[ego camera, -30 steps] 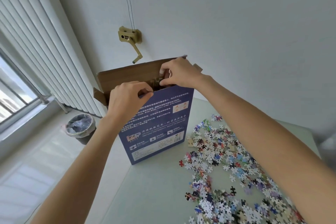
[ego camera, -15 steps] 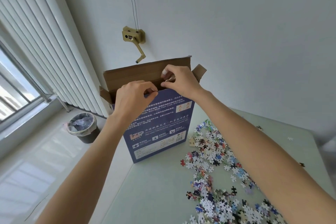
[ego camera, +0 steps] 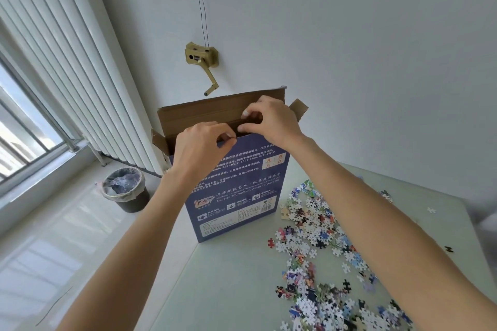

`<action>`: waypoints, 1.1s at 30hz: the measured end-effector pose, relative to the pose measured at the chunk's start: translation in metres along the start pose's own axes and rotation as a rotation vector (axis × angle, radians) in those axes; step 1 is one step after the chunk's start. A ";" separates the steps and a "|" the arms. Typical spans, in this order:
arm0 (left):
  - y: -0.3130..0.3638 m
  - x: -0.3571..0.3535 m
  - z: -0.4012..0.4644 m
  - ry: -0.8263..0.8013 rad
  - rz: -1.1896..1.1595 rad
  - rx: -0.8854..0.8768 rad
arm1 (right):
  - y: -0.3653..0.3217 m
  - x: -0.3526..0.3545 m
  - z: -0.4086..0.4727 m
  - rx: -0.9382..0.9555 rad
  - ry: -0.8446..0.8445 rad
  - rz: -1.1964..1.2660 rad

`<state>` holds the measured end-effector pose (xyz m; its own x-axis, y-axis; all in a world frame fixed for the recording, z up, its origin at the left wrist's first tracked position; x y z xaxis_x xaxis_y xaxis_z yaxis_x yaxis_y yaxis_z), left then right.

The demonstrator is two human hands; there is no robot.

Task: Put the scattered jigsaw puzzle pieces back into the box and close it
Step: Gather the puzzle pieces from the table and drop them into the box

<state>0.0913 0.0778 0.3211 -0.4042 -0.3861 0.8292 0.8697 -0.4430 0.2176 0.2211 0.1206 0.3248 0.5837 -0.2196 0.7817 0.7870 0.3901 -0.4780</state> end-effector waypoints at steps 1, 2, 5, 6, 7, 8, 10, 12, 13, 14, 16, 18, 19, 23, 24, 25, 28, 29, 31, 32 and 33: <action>0.000 0.000 0.000 0.005 0.006 -0.001 | 0.002 0.006 -0.002 -0.002 0.054 0.047; 0.001 0.001 0.000 0.018 0.012 -0.006 | 0.003 0.014 -0.008 -0.003 0.127 0.116; 0.014 0.016 -0.009 0.170 0.049 -0.078 | 0.003 0.040 -0.049 0.052 0.346 0.182; 0.022 0.023 -0.015 0.259 0.053 -0.130 | 0.004 0.044 -0.069 0.067 0.393 0.155; 0.032 0.026 -0.024 0.337 0.042 -0.194 | 0.009 0.044 -0.091 0.059 0.418 0.128; 0.042 0.025 -0.034 0.393 0.019 -0.261 | 0.017 0.041 -0.115 0.039 0.425 0.104; 0.062 0.010 -0.056 0.406 -0.063 -0.370 | 0.041 0.023 -0.163 -0.037 0.375 0.053; 0.079 -0.014 -0.076 0.338 -0.171 -0.417 | 0.068 -0.002 -0.210 -0.127 0.282 -0.011; 0.087 -0.036 -0.088 0.262 -0.234 -0.412 | 0.085 -0.017 -0.237 -0.188 0.217 -0.042; 0.093 -0.056 -0.098 0.188 -0.277 -0.395 | 0.102 -0.031 -0.259 -0.258 0.132 -0.064; 0.099 -0.105 -0.120 -0.004 -0.341 -0.320 | 0.138 -0.061 -0.307 -0.459 -0.095 -0.096; 0.100 -0.176 -0.145 -0.317 -0.359 -0.179 | 0.177 -0.090 -0.361 -0.673 -0.331 -0.113; 0.097 -0.212 -0.162 -0.500 -0.320 -0.100 | 0.192 -0.101 -0.385 -0.770 -0.422 -0.114; 0.099 -0.305 -0.233 -1.007 -0.083 0.014 | 0.226 -0.110 -0.453 -1.065 -0.563 -0.112; 0.104 -0.315 -0.244 -1.059 -0.068 0.010 | 0.229 -0.112 -0.461 -1.111 -0.566 -0.087; 0.108 -0.323 -0.253 -1.098 -0.068 0.004 | 0.228 -0.116 -0.464 -1.136 -0.575 -0.064; 0.122 -0.334 -0.272 -1.164 -0.063 -0.036 | 0.215 -0.137 -0.454 -1.070 -0.634 -0.080; 0.126 -0.335 -0.276 -1.165 -0.055 -0.044 | 0.211 -0.144 -0.448 -1.031 -0.634 -0.098; 0.128 -0.334 -0.278 -1.116 -0.065 -0.026 | 0.203 -0.153 -0.434 -0.965 -0.603 -0.121; 0.128 -0.332 -0.278 -1.079 -0.082 -0.011 | 0.200 -0.156 -0.429 -0.941 -0.588 -0.127; 0.128 -0.330 -0.278 -1.049 -0.097 -0.006 | 0.198 -0.159 -0.425 -0.923 -0.577 -0.127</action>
<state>0.2573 -0.0762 -0.0680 -0.0223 0.5436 0.8391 0.8442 -0.4394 0.3071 0.3690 -0.1476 -0.0644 0.4957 0.3346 0.8014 0.8221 -0.4784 -0.3088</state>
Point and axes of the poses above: each hand's wrist, its own z-axis towards the middle knuckle, its own x-axis out of the back of the hand, y = z × x, the point moved 10 cm from there along z, towards the middle knuckle, and after that the axes turned 5 degrees about z, right-handed, at the moved point
